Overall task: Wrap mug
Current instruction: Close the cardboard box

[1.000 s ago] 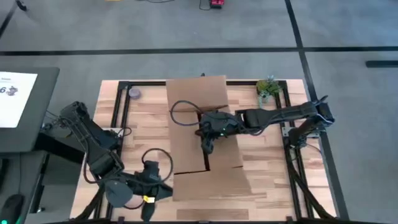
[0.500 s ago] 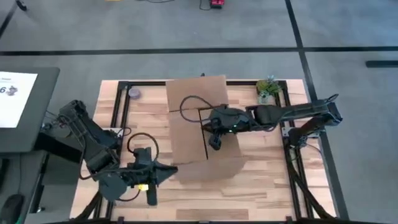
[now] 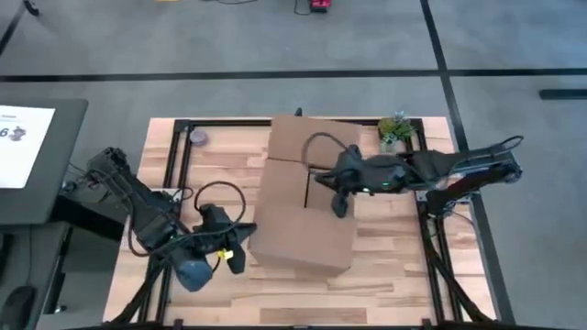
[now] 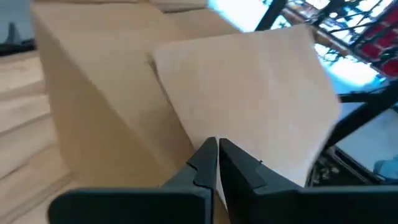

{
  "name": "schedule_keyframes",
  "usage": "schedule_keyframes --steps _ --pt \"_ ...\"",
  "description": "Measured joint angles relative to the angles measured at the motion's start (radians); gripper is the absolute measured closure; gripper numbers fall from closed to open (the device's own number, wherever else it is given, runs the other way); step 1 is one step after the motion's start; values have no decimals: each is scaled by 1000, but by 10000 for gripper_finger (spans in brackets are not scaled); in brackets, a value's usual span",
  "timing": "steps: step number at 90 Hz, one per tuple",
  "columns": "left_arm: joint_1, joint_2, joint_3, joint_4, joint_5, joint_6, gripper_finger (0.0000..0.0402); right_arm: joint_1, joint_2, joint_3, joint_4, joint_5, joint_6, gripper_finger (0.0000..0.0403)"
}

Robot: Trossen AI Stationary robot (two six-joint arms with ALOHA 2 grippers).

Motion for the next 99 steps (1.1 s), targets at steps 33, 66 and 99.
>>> schedule_keyframes --steps 33,66,99 --pt "8 0 0 -170 77 -83 402 -216 -184 1 -288 255 146 403" --pt "-58 -22 159 -210 477 114 402 -582 -194 -34 -367 -99 85 403" --pt "-104 -8 151 69 96 264 402 -658 -170 -126 -234 -394 5 403"
